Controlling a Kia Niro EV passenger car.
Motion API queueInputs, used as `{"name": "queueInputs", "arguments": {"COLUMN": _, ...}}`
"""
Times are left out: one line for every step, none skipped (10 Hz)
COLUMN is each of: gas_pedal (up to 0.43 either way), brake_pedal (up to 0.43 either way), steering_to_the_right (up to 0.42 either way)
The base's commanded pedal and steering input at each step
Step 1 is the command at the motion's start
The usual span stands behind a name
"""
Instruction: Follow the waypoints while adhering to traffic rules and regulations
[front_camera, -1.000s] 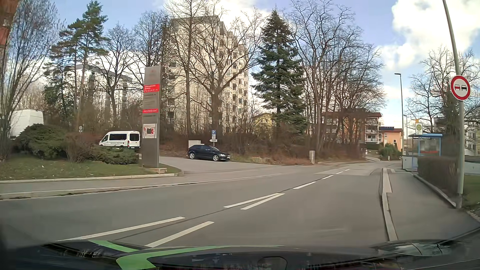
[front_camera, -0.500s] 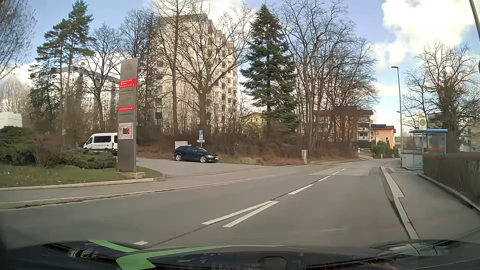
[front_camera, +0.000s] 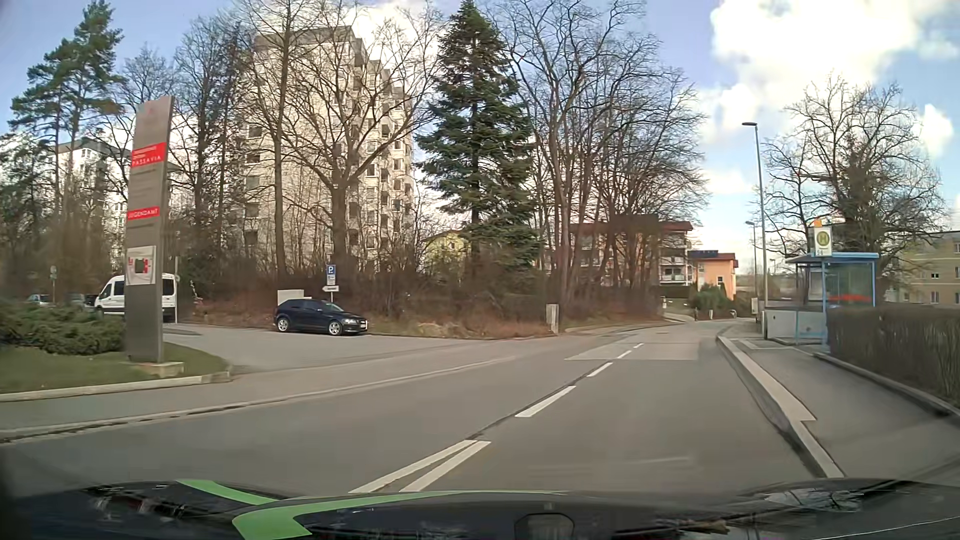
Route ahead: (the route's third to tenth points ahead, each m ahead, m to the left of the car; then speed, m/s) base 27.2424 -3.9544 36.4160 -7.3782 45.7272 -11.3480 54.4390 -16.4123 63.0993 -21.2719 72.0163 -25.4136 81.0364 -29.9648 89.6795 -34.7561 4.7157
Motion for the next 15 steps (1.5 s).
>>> {"name": "queueInputs", "arguments": {"gas_pedal": 0.339, "brake_pedal": 0.0, "steering_to_the_right": 0.215}}
{"name": "queueInputs", "arguments": {"gas_pedal": 0.339, "brake_pedal": 0.0, "steering_to_the_right": 0.211}}
{"name": "queueInputs", "arguments": {"gas_pedal": 0.339, "brake_pedal": 0.0, "steering_to_the_right": 0.205}}
{"name": "queueInputs", "arguments": {"gas_pedal": 0.339, "brake_pedal": 0.0, "steering_to_the_right": 0.195}}
{"name": "queueInputs", "arguments": {"gas_pedal": 0.339, "brake_pedal": 0.0, "steering_to_the_right": 0.183}}
{"name": "queueInputs", "arguments": {"gas_pedal": 0.378, "brake_pedal": 0.0, "steering_to_the_right": 0.17}}
{"name": "queueInputs", "arguments": {"gas_pedal": 0.378, "brake_pedal": 0.0, "steering_to_the_right": 0.159}}
{"name": "queueInputs", "arguments": {"gas_pedal": 0.378, "brake_pedal": 0.0, "steering_to_the_right": 0.139}}
{"name": "queueInputs", "arguments": {"gas_pedal": 0.378, "brake_pedal": 0.0, "steering_to_the_right": 0.115}}
{"name": "queueInputs", "arguments": {"gas_pedal": 0.378, "brake_pedal": 0.0, "steering_to_the_right": 0.093}}
{"name": "queueInputs", "arguments": {"gas_pedal": 0.378, "brake_pedal": 0.0, "steering_to_the_right": 0.075}}
{"name": "queueInputs", "arguments": {"gas_pedal": 0.378, "brake_pedal": 0.0, "steering_to_the_right": 0.059}}
{"name": "queueInputs", "arguments": {"gas_pedal": 0.378, "brake_pedal": 0.0, "steering_to_the_right": 0.043}}
{"name": "queueInputs", "arguments": {"gas_pedal": 0.378, "brake_pedal": 0.0, "steering_to_the_right": 0.036}}
{"name": "queueInputs", "arguments": {"gas_pedal": 0.378, "brake_pedal": 0.0, "steering_to_the_right": 0.03}}
